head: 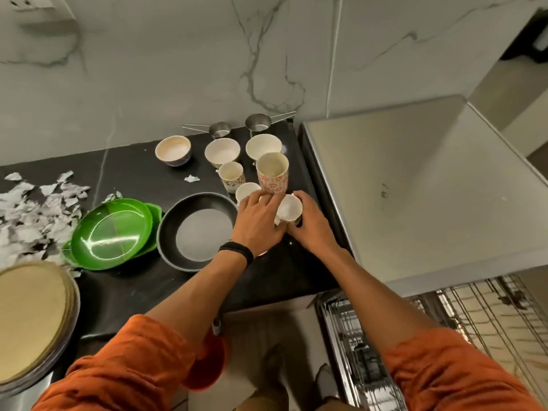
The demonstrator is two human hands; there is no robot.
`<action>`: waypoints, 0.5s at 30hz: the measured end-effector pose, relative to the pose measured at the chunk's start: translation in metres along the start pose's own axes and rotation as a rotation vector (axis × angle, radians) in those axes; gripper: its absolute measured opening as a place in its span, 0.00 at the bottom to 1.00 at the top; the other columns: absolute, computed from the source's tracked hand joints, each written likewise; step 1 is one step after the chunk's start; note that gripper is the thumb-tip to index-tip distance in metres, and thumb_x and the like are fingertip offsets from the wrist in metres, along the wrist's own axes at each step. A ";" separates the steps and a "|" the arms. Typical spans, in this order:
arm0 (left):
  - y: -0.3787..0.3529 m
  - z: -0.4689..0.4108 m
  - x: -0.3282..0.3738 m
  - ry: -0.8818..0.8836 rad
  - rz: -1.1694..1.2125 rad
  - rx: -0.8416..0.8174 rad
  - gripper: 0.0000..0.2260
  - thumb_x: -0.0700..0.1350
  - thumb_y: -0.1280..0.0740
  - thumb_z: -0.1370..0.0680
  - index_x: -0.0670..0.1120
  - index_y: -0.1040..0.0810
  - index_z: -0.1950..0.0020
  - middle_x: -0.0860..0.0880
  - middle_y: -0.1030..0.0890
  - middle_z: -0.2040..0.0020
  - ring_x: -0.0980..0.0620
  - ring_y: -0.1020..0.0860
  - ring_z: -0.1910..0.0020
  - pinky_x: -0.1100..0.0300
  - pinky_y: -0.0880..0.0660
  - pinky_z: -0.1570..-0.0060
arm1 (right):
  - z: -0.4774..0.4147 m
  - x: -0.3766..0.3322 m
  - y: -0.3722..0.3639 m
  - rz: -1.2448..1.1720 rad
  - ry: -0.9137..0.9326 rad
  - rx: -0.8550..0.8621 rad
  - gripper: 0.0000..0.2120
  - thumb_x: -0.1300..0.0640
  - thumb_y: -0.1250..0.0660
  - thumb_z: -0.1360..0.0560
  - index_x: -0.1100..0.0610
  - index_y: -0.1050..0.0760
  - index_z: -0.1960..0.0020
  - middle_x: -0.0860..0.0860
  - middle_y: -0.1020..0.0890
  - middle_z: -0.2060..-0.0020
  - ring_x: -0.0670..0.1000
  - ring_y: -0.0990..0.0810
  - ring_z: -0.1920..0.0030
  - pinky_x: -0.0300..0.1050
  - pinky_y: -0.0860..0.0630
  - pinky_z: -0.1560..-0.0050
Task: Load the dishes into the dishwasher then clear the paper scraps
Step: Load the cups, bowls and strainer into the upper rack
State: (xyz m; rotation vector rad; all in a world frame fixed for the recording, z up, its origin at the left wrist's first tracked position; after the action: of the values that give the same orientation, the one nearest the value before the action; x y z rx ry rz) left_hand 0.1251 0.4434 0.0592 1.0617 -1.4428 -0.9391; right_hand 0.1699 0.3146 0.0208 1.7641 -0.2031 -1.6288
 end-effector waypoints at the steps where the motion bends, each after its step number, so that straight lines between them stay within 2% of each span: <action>1: 0.003 0.000 0.006 -0.032 0.043 0.032 0.26 0.53 0.31 0.25 0.51 0.30 0.28 0.47 0.21 0.35 0.43 0.30 0.31 0.42 0.36 0.31 | 0.006 0.001 0.008 -0.028 0.005 0.040 0.32 0.48 0.24 0.28 0.48 0.36 0.29 0.48 0.27 0.34 0.48 0.25 0.35 0.52 0.24 0.34; 3: 0.006 -0.002 0.023 -0.108 0.135 0.059 0.26 0.52 0.31 0.26 0.49 0.29 0.28 0.47 0.21 0.35 0.43 0.29 0.32 0.41 0.32 0.33 | 0.022 0.005 0.030 -0.068 0.003 0.135 0.34 0.50 0.22 0.30 0.51 0.35 0.30 0.50 0.29 0.33 0.47 0.26 0.36 0.46 0.26 0.34; 6: -0.005 -0.007 0.054 -0.218 0.331 -0.010 0.28 0.52 0.32 0.25 0.49 0.32 0.26 0.47 0.22 0.35 0.46 0.26 0.36 0.46 0.28 0.36 | 0.051 0.016 0.067 -0.074 -0.039 0.245 0.37 0.51 0.19 0.32 0.53 0.35 0.30 0.52 0.31 0.33 0.45 0.27 0.41 0.43 0.27 0.39; 10: -0.031 -0.006 0.120 -0.288 0.535 -0.185 0.29 0.58 0.34 0.24 0.58 0.38 0.24 0.52 0.25 0.31 0.50 0.22 0.39 0.50 0.23 0.40 | 0.104 0.045 0.118 -0.031 -0.103 0.360 0.41 0.49 0.18 0.35 0.52 0.34 0.29 0.51 0.32 0.35 0.47 0.24 0.43 0.45 0.23 0.40; 13: -0.050 0.003 0.182 -0.317 0.628 -0.257 0.28 0.59 0.31 0.23 0.58 0.36 0.26 0.53 0.24 0.33 0.52 0.23 0.39 0.54 0.24 0.41 | 0.148 0.069 0.149 0.008 -0.146 0.402 0.43 0.43 0.20 0.38 0.49 0.35 0.28 0.49 0.32 0.35 0.49 0.24 0.39 0.50 0.23 0.37; 15: -0.065 0.012 0.221 -0.329 0.689 -0.309 0.26 0.61 0.31 0.23 0.57 0.32 0.27 0.53 0.23 0.35 0.53 0.24 0.38 0.54 0.24 0.40 | 0.181 0.088 0.168 0.019 -0.176 0.430 0.43 0.43 0.22 0.37 0.49 0.36 0.27 0.49 0.31 0.35 0.50 0.26 0.37 0.53 0.24 0.36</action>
State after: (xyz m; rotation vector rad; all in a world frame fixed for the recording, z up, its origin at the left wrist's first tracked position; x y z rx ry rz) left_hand 0.1115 0.2133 0.0606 0.1460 -1.6979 -0.8036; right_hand 0.0784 0.0719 0.0585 1.9150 -0.6950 -1.8256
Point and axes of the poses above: each hand's wrist, its own z-axis away from the middle knuckle, its own y-axis out of the back of the hand, x = y × z, the point moved 6 cm from there along -z, towards the middle knuckle
